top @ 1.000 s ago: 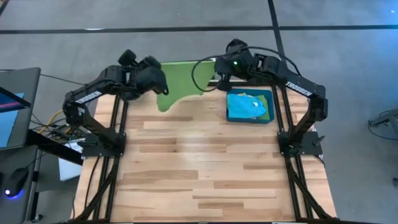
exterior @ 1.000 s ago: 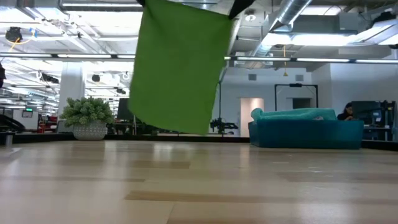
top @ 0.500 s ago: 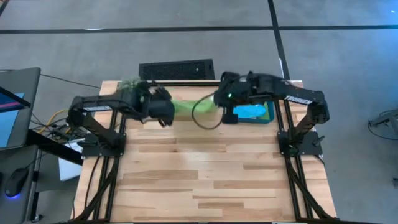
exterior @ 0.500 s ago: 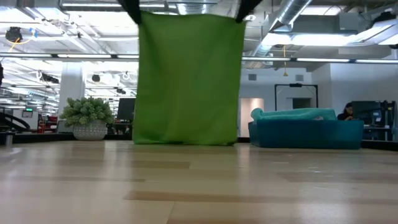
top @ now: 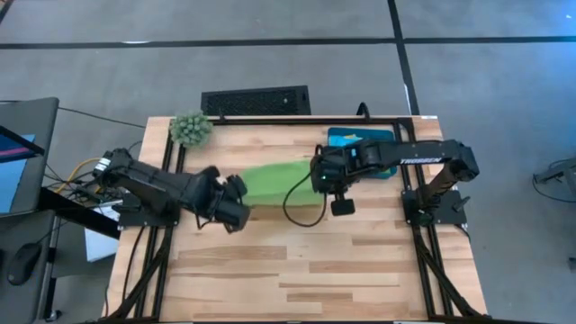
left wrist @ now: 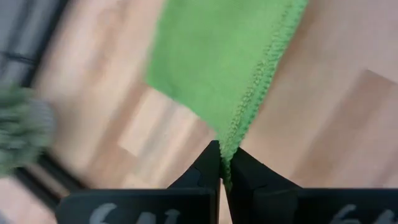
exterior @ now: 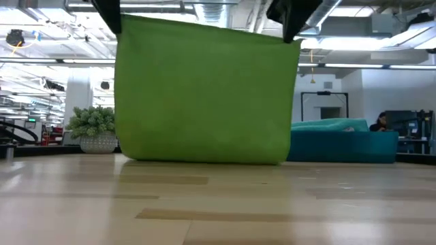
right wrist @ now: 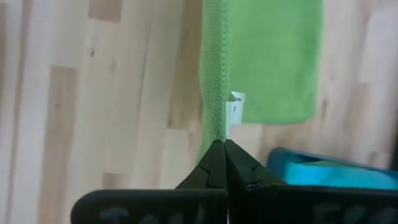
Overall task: Fold microfiber towels
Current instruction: Fold the green microfiber cloth
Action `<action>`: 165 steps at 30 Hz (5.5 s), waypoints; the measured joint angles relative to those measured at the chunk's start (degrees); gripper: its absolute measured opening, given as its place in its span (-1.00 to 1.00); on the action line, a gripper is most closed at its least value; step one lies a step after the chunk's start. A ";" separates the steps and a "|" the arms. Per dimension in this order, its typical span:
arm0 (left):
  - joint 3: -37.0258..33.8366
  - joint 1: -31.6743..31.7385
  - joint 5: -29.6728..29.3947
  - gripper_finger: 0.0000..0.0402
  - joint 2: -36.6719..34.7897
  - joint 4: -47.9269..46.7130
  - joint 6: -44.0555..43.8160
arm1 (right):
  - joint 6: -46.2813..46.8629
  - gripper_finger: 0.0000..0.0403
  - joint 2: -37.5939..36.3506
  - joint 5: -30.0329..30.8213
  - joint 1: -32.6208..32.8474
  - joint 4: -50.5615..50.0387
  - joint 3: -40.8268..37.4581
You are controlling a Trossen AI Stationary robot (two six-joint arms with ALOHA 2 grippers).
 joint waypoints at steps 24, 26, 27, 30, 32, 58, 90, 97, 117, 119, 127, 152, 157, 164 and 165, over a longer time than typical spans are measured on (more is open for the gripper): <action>-15.86 -5.90 12.42 -1.00 -0.04 19.12 -3.50 | 4.13 -0.98 0.07 -7.75 3.13 16.21 -16.66; -15.86 -4.43 11.25 -1.00 -0.04 16.57 -4.18 | 4.09 -0.98 0.07 -4.31 1.32 16.75 -16.66; -15.86 -3.58 10.70 -1.00 -0.04 15.51 -4.44 | 4.10 -0.98 0.07 -2.50 0.30 17.17 -16.66; -15.86 -0.66 7.92 -1.00 -0.04 14.35 -4.59 | 3.19 -0.98 0.07 1.35 -3.06 18.12 -16.64; -15.86 1.75 6.87 -1.00 -0.04 13.74 -4.49 | 3.06 -0.98 0.07 2.17 -5.54 18.95 -16.66; -25.30 24.51 4.62 -1.00 -0.04 25.07 6.73 | -6.36 -0.97 10.36 6.06 -17.20 25.69 -16.61; -25.30 18.35 2.35 -0.19 -6.53 18.70 5.64 | -17.54 -0.11 0.95 2.62 -7.68 23.43 -24.16; -25.30 11.21 0.37 -0.18 -10.19 14.20 -3.00 | -19.92 -0.18 -2.58 2.14 0.72 31.59 -29.47; -25.28 8.52 0.79 -0.18 -10.38 12.62 -6.73 | -17.86 -0.18 9.01 9.69 5.66 43.37 -32.72; -25.28 8.52 0.90 -0.18 -10.38 12.60 -7.03 | -17.85 -0.18 9.39 10.10 5.28 41.83 -33.10; -25.28 8.52 0.92 -0.18 -10.38 12.70 -7.14 | -17.78 -0.18 13.76 10.93 4.19 43.17 -32.78; -25.28 8.52 2.44 -0.18 -10.38 13.00 -7.14 | -12.66 -0.91 15.63 18.84 3.75 42.70 -32.93; -25.28 8.52 2.80 -0.18 -10.38 12.99 -7.14 | -20.78 -0.92 15.76 20.12 3.63 38.68 -32.06; -25.27 8.52 2.84 -0.18 -10.38 12.99 -7.13 | -36.38 -0.95 15.80 21.86 3.70 30.10 -26.55; -25.28 8.52 2.84 -0.18 -10.38 12.99 -7.12 | -37.75 -0.95 15.79 21.88 3.70 29.59 -25.26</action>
